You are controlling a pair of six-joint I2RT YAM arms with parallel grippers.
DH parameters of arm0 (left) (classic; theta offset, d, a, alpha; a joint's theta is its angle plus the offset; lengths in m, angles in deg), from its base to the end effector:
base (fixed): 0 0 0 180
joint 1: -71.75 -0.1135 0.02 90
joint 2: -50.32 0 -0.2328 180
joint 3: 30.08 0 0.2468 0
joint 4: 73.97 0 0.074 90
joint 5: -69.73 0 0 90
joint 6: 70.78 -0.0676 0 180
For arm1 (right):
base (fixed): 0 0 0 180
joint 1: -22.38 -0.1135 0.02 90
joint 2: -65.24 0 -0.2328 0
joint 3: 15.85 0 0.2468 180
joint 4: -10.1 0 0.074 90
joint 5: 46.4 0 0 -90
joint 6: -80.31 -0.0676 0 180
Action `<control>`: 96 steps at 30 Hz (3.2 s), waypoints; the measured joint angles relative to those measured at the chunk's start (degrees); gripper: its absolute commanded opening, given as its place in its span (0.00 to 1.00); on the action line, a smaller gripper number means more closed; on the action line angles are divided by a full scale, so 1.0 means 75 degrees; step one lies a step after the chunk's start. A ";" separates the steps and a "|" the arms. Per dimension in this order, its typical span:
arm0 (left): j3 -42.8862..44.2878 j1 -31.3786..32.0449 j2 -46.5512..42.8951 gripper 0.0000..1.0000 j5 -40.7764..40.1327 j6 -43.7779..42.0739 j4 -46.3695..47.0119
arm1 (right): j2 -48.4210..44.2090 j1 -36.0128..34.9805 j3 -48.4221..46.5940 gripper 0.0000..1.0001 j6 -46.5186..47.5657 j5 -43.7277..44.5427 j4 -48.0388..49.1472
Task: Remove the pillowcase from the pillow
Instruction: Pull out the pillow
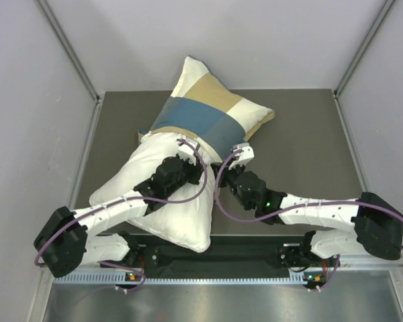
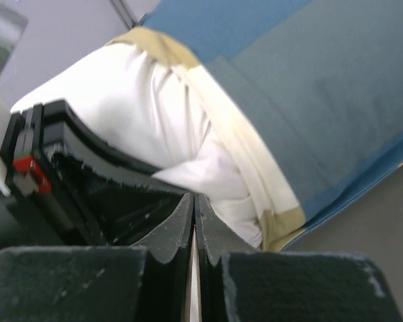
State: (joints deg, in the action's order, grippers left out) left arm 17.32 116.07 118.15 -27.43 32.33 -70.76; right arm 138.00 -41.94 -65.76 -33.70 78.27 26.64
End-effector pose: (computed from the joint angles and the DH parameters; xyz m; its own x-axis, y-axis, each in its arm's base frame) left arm 0.2192 -0.2023 0.2012 -0.3442 0.0216 -0.9386 0.5442 0.8193 -0.1807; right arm 0.1678 0.2602 0.2258 -0.2454 0.2619 -0.9334 -0.4339 0.8313 0.3473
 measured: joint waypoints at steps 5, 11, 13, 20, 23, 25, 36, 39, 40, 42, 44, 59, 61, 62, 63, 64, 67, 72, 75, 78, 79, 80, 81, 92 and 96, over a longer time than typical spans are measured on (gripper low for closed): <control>0.0446 0.0055 0.0245 0.00 -0.0233 0.0137 -0.0592 | -0.0082 0.0627 -0.0198 0.00 0.0128 -0.0309 -0.0192; 0.0842 0.0079 0.0221 0.00 -0.0507 0.0367 -0.1396 | -0.0076 0.1119 -0.0204 0.30 0.0239 -0.0906 -0.0393; 0.0933 0.0076 0.0166 0.00 -0.0525 0.0443 -0.1617 | 0.0041 0.1195 -0.0300 0.40 0.0303 -0.1137 -0.0484; 0.1186 0.0073 0.0055 0.00 -0.0536 0.0530 -0.2186 | 0.0656 0.1201 -0.0632 0.59 0.0402 -0.1655 -0.0554; 0.1274 0.0058 0.0052 0.00 -0.0516 0.0551 -0.2384 | 0.1026 0.1201 -0.0825 0.61 0.0399 -0.1626 -0.0592; 0.1282 0.0047 0.0029 0.00 -0.0498 0.0565 -0.2463 | 0.1256 0.1201 -0.0997 0.61 0.0391 -0.1553 -0.0595; 0.1282 -0.0076 -0.0149 0.00 -0.0632 0.0618 -0.2591 | 0.1918 0.1160 -0.1667 0.62 0.0396 -0.1177 -0.0487; 0.1224 -0.0090 -0.0265 0.00 -0.0685 0.0635 -0.2588 | 0.1955 0.1131 -0.1749 0.62 0.0411 -0.1131 -0.0513; 0.1207 -0.0090 -0.0294 0.00 -0.0697 0.0638 -0.2594 | 0.1953 0.1125 -0.1749 0.62 0.0408 -0.1131 -0.0510; 0.1189 -0.0090 -0.0329 0.00 -0.0717 0.0641 -0.2600 | 0.1929 0.1113 -0.1749 0.62 0.0405 -0.1131 -0.0525; 0.1186 -0.0087 -0.0341 0.00 -0.0708 0.0650 -0.2600 | 0.1801 0.1107 -0.1719 0.62 0.0402 -0.1119 -0.0635; 0.1183 -0.0003 -0.0469 0.00 -0.0595 0.0874 -0.2766 | 0.1469 0.1113 -0.1999 0.65 0.0460 -0.0906 -0.1084; 0.1183 -0.0003 -0.0493 0.00 -0.0571 0.0874 -0.2798 | 0.1760 0.1113 -0.2194 0.66 0.0463 -0.0985 -0.1105; 0.1183 -0.0003 -0.0498 0.00 -0.0565 0.0871 -0.2809 | 0.1891 0.1113 -0.2285 0.67 0.0472 -0.1008 -0.1122; 0.1183 -0.0003 -0.0504 0.00 -0.0565 0.0871 -0.2821 | 0.1985 0.1113 -0.2346 0.68 0.0487 -0.1005 -0.1139; 0.1183 -0.0003 -0.0513 0.00 -0.0565 0.0871 -0.2833 | 0.2090 0.1113 -0.2425 0.68 0.0498 -0.0997 -0.1172; 0.1183 -0.0012 -0.0565 0.00 -0.0577 0.0880 -0.2923 | 0.2317 0.1113 -0.2678 0.68 0.0466 -0.0761 -0.1402; 0.1183 -0.0017 -0.0752 0.00 -0.0603 0.1011 -0.3045 | 0.2597 0.1131 -0.3246 0.29 -0.0070 0.0050 -0.2212; 0.1183 -0.0009 -0.0915 0.00 -0.0656 0.1186 -0.3177 | 0.2652 0.1102 -0.3433 0.00 -0.0379 0.0440 -0.2605; 0.1139 0.0009 -0.1142 0.00 -0.0799 0.1367 -0.3311 | 0.2664 0.0997 -0.3596 0.00 -0.0589 0.0764 -0.2984; 0.1128 0.0012 -0.1233 0.00 -0.0833 0.1440 -0.3392 | 0.2664 0.0965 -0.3605 0.00 -0.0650 0.0825 -0.3057; 0.1128 0.0015 -0.1320 0.00 -0.0863 0.1489 -0.3483 | 0.2664 0.0938 -0.3628 0.00 -0.0714 0.0877 -0.3133; 0.1128 0.0020 -0.1393 0.00 -0.0898 0.1533 -0.3555 | 0.2664 0.0927 -0.3637 0.00 -0.0769 0.0892 -0.3162; 0.1609 0.0055 -0.2649 0.00 -0.1463 0.1687 -0.5152 | 0.2544 0.1335 -0.3637 0.00 -0.1215 0.0711 -0.3296; 0.1888 0.0058 -0.2667 0.00 -0.1536 0.1667 -0.5531 | 0.2439 0.1614 -0.3640 0.00 -0.1259 0.0291 -0.3389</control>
State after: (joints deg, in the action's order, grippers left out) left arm 31.48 116.50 98.15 -38.94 44.83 -112.25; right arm 156.29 -29.83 -93.06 -43.15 80.46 1.22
